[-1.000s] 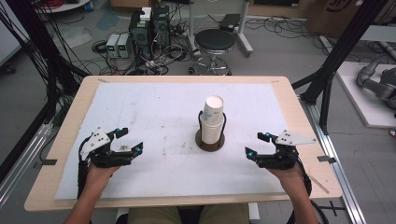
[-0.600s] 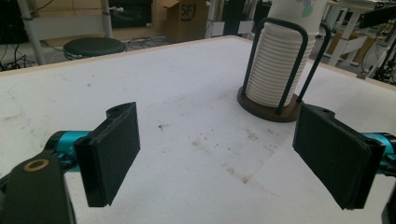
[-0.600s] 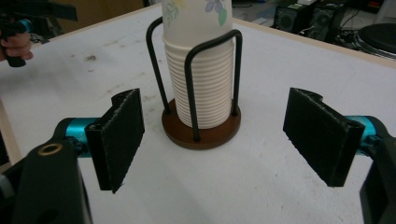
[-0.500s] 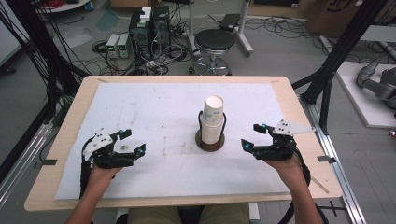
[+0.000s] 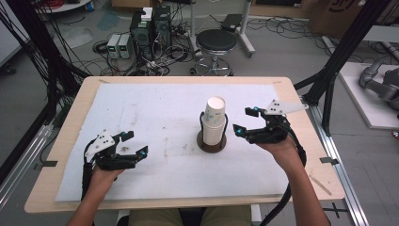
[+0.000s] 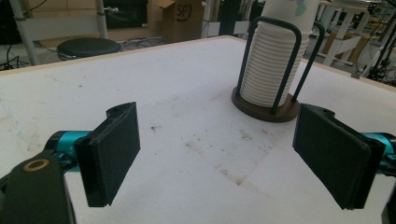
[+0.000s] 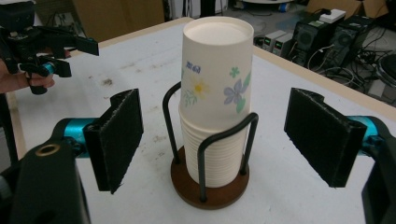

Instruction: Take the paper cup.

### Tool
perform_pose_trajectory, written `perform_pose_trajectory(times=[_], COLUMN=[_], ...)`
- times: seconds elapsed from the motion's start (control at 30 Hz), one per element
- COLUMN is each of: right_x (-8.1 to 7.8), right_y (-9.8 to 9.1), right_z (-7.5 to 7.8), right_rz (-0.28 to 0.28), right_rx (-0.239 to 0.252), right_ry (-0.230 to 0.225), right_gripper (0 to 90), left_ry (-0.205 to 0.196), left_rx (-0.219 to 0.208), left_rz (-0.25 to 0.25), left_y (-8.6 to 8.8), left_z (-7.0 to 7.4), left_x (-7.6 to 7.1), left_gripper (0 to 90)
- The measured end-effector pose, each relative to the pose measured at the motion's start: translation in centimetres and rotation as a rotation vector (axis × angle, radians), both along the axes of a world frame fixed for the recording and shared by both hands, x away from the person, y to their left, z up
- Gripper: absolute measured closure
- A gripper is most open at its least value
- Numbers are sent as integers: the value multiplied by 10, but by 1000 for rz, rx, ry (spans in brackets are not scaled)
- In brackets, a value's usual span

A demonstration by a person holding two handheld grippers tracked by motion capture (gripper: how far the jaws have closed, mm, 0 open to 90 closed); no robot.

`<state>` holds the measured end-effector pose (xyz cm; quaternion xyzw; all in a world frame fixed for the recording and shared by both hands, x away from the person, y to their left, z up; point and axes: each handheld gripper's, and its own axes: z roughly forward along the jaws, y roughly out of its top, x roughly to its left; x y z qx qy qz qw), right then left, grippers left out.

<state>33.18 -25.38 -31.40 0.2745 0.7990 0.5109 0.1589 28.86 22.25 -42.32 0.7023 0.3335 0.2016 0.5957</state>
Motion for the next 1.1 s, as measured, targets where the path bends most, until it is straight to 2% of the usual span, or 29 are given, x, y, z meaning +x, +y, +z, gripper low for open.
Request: perform_pose_trajectory(times=[0.1, 0.3, 0.6, 0.9, 1.1], right_x=[11, 28, 43, 59, 66], right_y=[11, 22, 40, 61, 67], right_z=[5, 11, 15, 9, 5], right_rz=[16, 16, 35, 64, 73], right_rx=[-28, -40, -84, -129, -141], right_ry=[16, 29, 55, 103, 120], right_gripper=[201, 201, 200, 201, 209], left_ry=[-2, -1, 2, 7, 12], left_rx=[3, 2, 2, 3, 0], left_rz=[-6, -7, -14, -19, -24], left_y=[0, 0, -2, -2, -2], left_z=[1, 0, 0, -1, -2], left_x=[0, 0, 1, 1, 1], left_gripper=[149, 149, 149, 150, 151])
